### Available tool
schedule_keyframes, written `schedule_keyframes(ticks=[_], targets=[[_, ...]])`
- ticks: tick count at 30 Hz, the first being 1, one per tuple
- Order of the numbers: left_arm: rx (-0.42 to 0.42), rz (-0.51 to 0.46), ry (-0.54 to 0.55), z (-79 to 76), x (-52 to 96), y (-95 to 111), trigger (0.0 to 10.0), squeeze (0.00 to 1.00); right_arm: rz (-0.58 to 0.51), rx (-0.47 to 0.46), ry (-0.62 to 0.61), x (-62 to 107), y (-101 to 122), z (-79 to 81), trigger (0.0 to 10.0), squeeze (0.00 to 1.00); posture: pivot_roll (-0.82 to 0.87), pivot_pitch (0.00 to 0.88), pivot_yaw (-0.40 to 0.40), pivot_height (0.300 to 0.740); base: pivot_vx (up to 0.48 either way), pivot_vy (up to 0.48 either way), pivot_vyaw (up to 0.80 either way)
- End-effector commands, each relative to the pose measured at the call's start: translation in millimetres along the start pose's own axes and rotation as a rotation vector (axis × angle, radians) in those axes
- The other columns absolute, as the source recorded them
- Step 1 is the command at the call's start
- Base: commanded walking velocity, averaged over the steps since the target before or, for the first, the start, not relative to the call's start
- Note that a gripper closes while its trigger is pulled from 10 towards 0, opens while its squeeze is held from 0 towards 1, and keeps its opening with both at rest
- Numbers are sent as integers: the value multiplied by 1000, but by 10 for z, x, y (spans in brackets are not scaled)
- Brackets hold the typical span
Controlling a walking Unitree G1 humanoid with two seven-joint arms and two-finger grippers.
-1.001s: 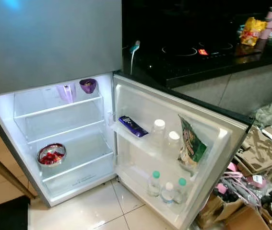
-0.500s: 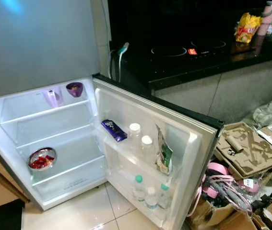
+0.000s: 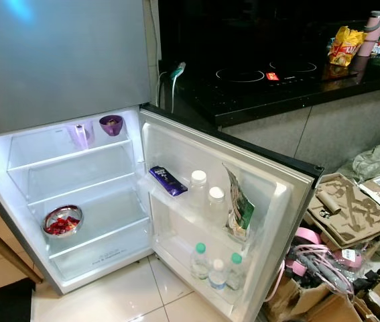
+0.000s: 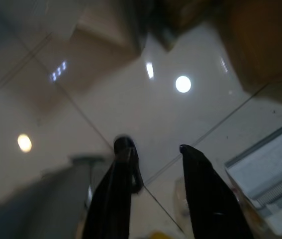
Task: Restocking fridge
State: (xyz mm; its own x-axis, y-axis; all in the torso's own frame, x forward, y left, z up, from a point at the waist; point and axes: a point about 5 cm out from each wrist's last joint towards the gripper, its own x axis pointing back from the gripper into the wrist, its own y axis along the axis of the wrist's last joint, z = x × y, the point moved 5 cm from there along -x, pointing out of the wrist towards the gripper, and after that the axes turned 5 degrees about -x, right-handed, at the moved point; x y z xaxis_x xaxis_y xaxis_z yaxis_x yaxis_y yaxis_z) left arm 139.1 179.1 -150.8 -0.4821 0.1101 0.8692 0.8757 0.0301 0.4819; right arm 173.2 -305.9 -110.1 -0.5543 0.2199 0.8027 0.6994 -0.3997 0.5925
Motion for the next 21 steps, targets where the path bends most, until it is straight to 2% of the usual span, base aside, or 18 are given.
schedule_keyframes(ticks=[1,2,3,7,8,9,10,11,12,13,14,16,18,19,20,21], targets=[[11,33,17,45,24,-99,10000,0,-52,-41,-35,5,143,-87,118,0,-89,0,21,740,0,0,0],[13,37,20,55,28,-113,10000,0,-96,-78,-58,14,286,-161,0,0,-89,0,22,740,0,0,0],[13,37,20,55,28,-113,10000,0,-96,-78,-58,14,286,-161,0,0,-89,0,22,740,0,0,0],[27,46,42,118,52,-158,10000,0,-286,-161,-105,80,903,-336,0,0,-83,0,20,740,0,0,0],[27,46,42,118,52,-158,10000,0,-286,-161,-105,80,903,-336,0,0,-83,0,20,740,0,0,0],[30,45,46,131,55,-159,10000,0,-342,-182,-115,114,1083,-378,0,0,-81,0,21,740,0,0,0],[30,45,46,131,55,-159,10000,0,-342,-182,-115,114,1083,-378,0,0,-81,0,21,740,0,0,0],[30,45,48,143,58,-161,10000,0,-394,-195,-118,152,1252,-408,0,0,-81,0,25,740,0,0,0],[30,45,48,143,58,-161,10000,0,-394,-195,-118,152,1252,-408,0,0,-81,0,25,740,0,0,0],[30,45,50,154,61,-162,10000,0,-438,-211,-117,188,1400,-425,0,0,-82,0,27,740,0,0,0],[28,43,54,168,64,-155,10000,0,-507,-226,-82,242,1647,-388,0,0,-82,0,27,740,0,0,0],[25,39,59,187,66,-145,10000,0,-600,-245,-14,331,1975,-303,0,0,-79,0,25,740,0,0,0],[25,38,60,191,67,-143,10000,0,-623,-251,7,356,2056,-275,0,0,-79,0,25,740,0,0,0],[24,36,61,197,68,-137,10000,0,-664,-267,55,399,2200,-200,863,0,-76,0,24,740,0,0,0],[22,35,62,204,69,-133,10000,0,-705,-278,114,448,2342,-108,7647,0,-72,0,27,740,0,0,0],[22,35,62,204,69,-133,10000,0,-705,-278,114,448,2342,-108,7647,0,-72,0,27,740,0,0,0]])
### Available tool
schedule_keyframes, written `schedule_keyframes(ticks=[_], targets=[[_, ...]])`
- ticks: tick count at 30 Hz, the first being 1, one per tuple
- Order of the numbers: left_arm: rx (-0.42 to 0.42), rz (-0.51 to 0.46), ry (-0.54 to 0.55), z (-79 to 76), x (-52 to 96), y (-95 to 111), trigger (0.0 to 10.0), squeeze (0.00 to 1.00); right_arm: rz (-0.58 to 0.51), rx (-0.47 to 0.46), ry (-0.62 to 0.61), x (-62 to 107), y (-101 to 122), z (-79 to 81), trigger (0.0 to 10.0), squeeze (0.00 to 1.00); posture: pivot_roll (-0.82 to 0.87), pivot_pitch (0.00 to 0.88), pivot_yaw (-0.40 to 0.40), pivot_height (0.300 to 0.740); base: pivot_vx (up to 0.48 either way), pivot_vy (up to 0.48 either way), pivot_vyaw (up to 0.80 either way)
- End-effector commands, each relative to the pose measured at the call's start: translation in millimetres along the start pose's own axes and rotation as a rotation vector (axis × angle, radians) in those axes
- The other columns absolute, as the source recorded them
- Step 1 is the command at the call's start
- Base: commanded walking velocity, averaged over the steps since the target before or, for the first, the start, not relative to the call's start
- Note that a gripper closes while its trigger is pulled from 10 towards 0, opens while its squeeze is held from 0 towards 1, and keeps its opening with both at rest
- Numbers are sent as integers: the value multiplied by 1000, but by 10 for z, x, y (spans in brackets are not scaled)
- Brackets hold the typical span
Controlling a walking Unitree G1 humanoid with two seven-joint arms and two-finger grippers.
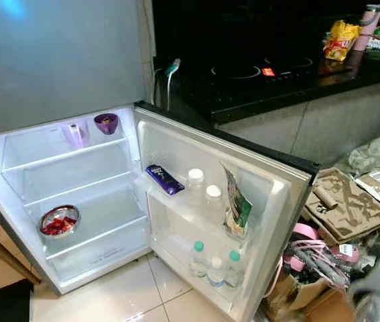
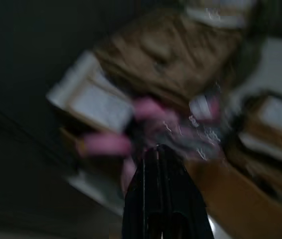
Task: Restocking fridge
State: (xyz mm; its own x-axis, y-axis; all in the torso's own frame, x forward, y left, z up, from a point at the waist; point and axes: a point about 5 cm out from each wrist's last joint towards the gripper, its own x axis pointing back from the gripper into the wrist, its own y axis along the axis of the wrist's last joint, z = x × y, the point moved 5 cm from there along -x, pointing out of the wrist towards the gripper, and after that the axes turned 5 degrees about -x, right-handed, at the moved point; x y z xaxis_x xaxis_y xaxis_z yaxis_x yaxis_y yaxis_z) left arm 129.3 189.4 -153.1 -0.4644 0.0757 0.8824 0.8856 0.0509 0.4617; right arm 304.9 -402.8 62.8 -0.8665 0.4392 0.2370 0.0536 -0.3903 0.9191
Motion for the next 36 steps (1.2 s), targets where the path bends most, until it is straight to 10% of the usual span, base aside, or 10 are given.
schedule_keyframes(ticks=[1,2,14,36], targets=[[-1,14,27,104,26,-37,10000,0,-8,-30,29,-2,-3,45,7647,0,-72,0,27,740,0,0,0],[-3,13,29,110,26,-32,10000,0,-43,-51,119,-59,122,242,10000,0,-72,0,27,740,0,0,0],[-1,18,30,117,34,-61,10000,0,-105,9,668,-51,420,1378,10000,0,-71,0,26,740,0,0,0],[0,24,16,53,23,-77,10000,0,228,222,1256,509,-236,1905,10000,0,-83,0,19,740,0,0,0]])
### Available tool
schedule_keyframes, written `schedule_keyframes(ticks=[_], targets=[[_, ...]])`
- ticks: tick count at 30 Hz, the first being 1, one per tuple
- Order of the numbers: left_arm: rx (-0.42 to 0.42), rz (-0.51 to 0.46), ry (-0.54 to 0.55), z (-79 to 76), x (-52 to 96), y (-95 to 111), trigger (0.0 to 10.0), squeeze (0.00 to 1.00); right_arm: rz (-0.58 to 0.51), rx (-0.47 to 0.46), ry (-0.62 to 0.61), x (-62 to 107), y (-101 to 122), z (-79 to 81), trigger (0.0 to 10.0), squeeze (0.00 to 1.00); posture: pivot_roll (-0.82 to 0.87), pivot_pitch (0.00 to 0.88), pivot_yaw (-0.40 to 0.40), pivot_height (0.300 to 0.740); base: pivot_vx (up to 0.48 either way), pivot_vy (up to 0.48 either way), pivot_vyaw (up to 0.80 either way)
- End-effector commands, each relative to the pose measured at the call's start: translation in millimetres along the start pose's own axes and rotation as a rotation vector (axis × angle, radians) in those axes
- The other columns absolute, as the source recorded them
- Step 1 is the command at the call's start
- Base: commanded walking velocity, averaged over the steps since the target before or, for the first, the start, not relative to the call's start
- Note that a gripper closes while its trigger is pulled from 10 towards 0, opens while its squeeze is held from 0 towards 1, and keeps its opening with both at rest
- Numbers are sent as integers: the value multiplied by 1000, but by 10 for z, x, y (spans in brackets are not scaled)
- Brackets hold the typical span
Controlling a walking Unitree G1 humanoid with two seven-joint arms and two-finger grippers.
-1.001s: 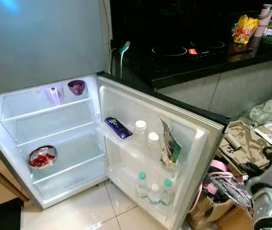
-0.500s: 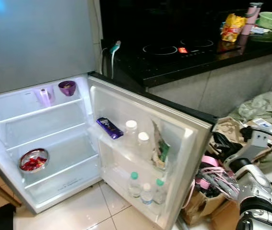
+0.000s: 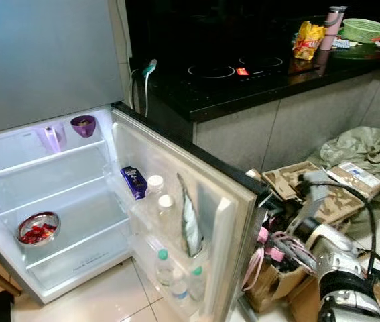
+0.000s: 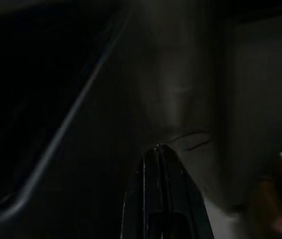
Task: Restocking fridge
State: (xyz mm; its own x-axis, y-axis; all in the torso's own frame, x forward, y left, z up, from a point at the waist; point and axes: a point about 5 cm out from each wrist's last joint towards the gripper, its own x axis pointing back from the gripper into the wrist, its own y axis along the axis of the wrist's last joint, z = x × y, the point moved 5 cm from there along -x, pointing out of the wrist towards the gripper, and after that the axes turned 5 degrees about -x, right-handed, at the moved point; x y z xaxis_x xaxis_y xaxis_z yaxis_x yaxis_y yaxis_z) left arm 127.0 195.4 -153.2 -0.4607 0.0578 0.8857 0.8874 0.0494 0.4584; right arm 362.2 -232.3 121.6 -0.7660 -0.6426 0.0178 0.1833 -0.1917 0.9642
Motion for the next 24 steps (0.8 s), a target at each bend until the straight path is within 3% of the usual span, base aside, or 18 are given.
schedule_keyframes(ticks=[1,2,4,8,10,11,13,14,15,16,17,20,23,24], targets=[[0,21,-3,-12,8,-64,10000,0,87,-27,159,-29,-191,229,10000,0,-83,0,19,740,0,0,0],[0,21,-3,-12,8,-64,10000,0,87,-27,159,-29,-191,229,10000,0,-83,0,19,740,0,0,0],[0,23,-5,-20,7,-67,10000,0,134,-68,294,19,-319,427,10000,0,-83,0,19,740,0,0,0],[0,22,-6,-24,6,-66,10000,0,163,-105,357,58,-461,551,10000,0,-86,0,17,740,0,0,0],[1,22,-6,-26,5,-63,10000,0,148,-101,211,33,-593,403,10000,0,-87,0,16,740,0,0,0],[1,22,-6,-26,5,-63,10000,0,148,-101,211,33,-593,403,10000,0,-87,0,16,740,0,0,0],[1,22,-6,-26,4,-62,10000,0,124,-100,-54,64,-694,111,10000,0,-87,0,17,740,0,0,0],[1,22,-6,-26,4,-62,10000,0,124,-100,-54,64,-694,111,10000,0,-87,0,17,740,0,0,0],[2,22,-6,-26,5,-66,10000,0,129,-124,-201,125,-763,-39,10000,0,-87,0,17,740,0,0,0],[2,22,-6,-26,5,-66,10000,0,129,-124,-201,125,-763,-39,10000,0,-87,0,17,740,0,0,0],[3,25,-6,-29,6,-75,10000,0,151,-186,-352,306,-968,-152,10000,0,-88,0,16,740,0,0,0],[4,27,-6,-34,7,-82,10000,0,168,-226,-373,399,-1128,-115,10000,0,-88,0,16,740,0,0,0],[-2,32,-13,-53,7,-97,10000,0,290,-317,-464,632,-1579,-25,10000,0,-93,0,18,740,0,0,752],[-2,32,-13,-53,7,-97,10000,0,290,-317,-464,632,-1579,-25,10000,0,-93,0,18,740,0,0,756]])
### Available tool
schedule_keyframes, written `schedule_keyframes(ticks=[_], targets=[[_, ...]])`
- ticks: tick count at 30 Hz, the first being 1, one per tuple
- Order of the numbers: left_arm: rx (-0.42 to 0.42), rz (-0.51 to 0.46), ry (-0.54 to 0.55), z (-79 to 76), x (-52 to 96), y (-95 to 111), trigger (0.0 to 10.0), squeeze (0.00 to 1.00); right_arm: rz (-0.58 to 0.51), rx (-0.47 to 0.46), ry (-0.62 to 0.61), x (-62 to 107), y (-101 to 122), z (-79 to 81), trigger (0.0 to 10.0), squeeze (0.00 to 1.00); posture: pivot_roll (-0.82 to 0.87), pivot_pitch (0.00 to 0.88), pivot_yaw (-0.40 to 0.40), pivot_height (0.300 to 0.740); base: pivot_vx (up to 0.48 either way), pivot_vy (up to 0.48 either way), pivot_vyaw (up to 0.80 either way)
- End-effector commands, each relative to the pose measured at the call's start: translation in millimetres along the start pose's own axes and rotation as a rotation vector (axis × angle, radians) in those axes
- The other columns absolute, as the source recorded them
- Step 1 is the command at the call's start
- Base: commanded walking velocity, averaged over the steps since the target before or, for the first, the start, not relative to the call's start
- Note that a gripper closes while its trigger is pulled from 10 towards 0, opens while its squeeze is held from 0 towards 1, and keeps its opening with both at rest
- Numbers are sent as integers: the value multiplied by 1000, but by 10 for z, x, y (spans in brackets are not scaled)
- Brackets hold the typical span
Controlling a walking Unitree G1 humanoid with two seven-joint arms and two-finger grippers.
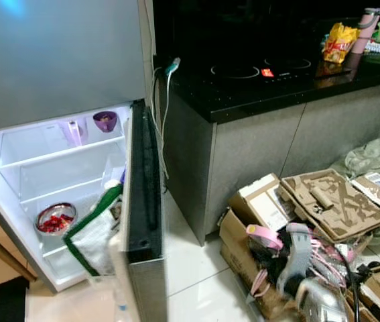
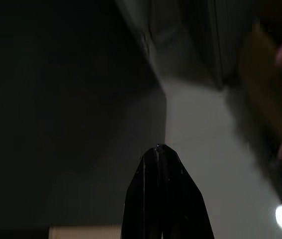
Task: Restocking fridge
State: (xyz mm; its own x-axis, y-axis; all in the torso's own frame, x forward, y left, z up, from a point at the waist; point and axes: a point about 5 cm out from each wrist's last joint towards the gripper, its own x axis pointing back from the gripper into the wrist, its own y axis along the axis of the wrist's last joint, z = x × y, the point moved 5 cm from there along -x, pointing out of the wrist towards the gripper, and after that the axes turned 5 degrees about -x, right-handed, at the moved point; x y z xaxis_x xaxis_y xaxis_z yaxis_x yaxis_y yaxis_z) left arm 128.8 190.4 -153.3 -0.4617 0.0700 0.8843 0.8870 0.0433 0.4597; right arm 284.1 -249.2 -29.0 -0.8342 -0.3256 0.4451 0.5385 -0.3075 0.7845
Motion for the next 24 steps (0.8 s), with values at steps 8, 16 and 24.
schedule_keyframes(ticks=[8,16,24], targets=[[2,22,-2,-13,6,-61,10000,0,158,-106,-197,217,-656,-209,10000,0,-88,0,14,740,0,0,747],[0,25,1,-9,6,-62,10000,0,256,-140,-330,469,-1002,-370,10000,0,-86,0,13,740,0,0,744],[3,22,-6,-24,5,-63,10000,0,343,-143,-411,670,-1259,-449,10000,0,-85,0,12,740,0,0,744]])
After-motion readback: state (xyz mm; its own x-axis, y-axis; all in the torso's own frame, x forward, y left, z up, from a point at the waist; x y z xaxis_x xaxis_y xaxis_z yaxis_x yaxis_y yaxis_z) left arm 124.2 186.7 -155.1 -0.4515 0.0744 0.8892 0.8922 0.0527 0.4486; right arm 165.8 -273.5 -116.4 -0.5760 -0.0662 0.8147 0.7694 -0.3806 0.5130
